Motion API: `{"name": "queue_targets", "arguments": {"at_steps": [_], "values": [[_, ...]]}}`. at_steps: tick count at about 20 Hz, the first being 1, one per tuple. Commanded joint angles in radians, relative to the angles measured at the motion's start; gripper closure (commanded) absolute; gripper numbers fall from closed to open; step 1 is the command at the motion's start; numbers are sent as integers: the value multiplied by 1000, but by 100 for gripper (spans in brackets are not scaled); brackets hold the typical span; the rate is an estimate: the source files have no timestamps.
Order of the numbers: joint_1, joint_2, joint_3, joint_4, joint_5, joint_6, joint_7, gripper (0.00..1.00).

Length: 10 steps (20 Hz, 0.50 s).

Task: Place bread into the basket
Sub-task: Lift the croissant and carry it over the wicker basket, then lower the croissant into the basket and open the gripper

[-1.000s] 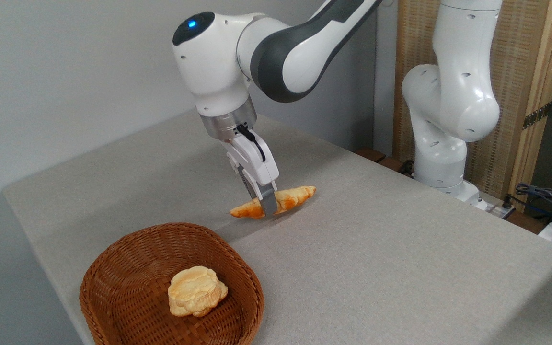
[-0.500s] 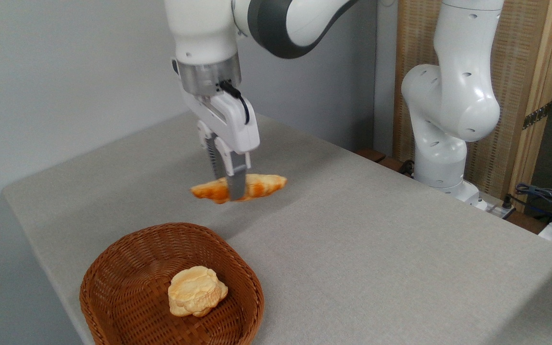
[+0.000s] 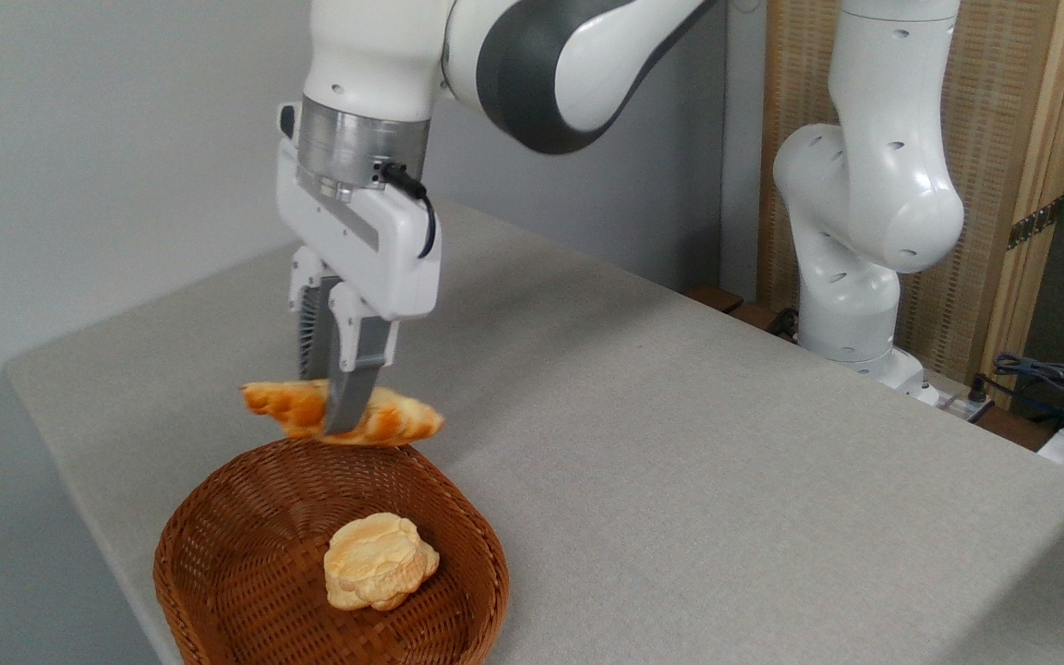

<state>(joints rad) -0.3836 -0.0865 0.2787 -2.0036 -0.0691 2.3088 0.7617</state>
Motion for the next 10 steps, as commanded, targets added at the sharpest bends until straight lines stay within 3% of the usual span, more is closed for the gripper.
{"name": "queue_targets", "arguments": {"at_steps": [1,10], "values": [[-3,37,14,14,-78,93,-12,4],[-3,65,14,14,-78,96,-13,0]]}}
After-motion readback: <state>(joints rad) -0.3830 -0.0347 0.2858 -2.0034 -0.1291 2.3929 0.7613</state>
